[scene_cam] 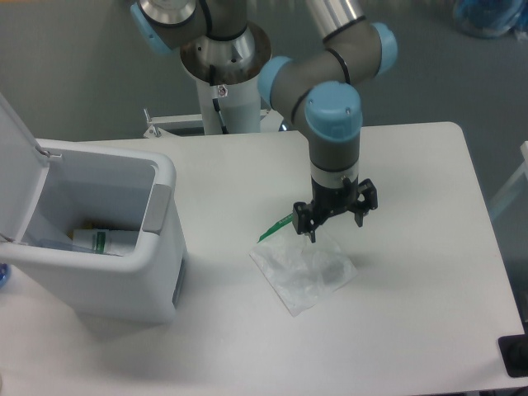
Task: Place the trash in the trash can
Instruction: 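Move the gripper back over the clear plastic bag, then lower the gripper onto the bag and pinch its edge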
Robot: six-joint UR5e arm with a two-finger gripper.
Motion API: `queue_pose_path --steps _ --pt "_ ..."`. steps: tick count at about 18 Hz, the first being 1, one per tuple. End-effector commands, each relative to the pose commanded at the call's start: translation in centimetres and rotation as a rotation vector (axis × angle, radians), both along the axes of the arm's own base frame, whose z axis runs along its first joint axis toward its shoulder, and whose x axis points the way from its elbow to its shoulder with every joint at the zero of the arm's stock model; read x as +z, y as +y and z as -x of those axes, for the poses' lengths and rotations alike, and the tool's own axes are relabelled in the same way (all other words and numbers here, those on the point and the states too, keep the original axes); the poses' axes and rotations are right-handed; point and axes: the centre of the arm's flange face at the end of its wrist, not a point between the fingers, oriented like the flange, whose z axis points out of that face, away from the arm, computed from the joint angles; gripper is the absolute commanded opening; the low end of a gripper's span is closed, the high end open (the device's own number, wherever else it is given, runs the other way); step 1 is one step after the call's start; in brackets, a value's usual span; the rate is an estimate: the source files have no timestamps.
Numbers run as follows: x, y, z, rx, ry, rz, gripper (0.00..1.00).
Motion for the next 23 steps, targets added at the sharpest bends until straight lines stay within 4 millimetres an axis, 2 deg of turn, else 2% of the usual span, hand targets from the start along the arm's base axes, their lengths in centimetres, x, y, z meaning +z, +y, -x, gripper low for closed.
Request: queue_pose_path --steps 3,7,11,17,21,23 --pt "-2.1 0.2 0.2 0.005 -0.029 0.017 1.00" --pt "-3.7 0.5 0.3 0.006 -0.053 0.032 1.00" --pt "-4.1 0.6 0.4 0.023 -0.059 0.033 1.00" --pt "-6.3 1.1 0.9 0.033 -0.088 0.048 1.00" --pt "-6.3 1.0 1.2 0.037 -0.086 0.046 1.00" --pt "-6.9 1.1 1.4 0.035 -0.092 0.050 1.00"
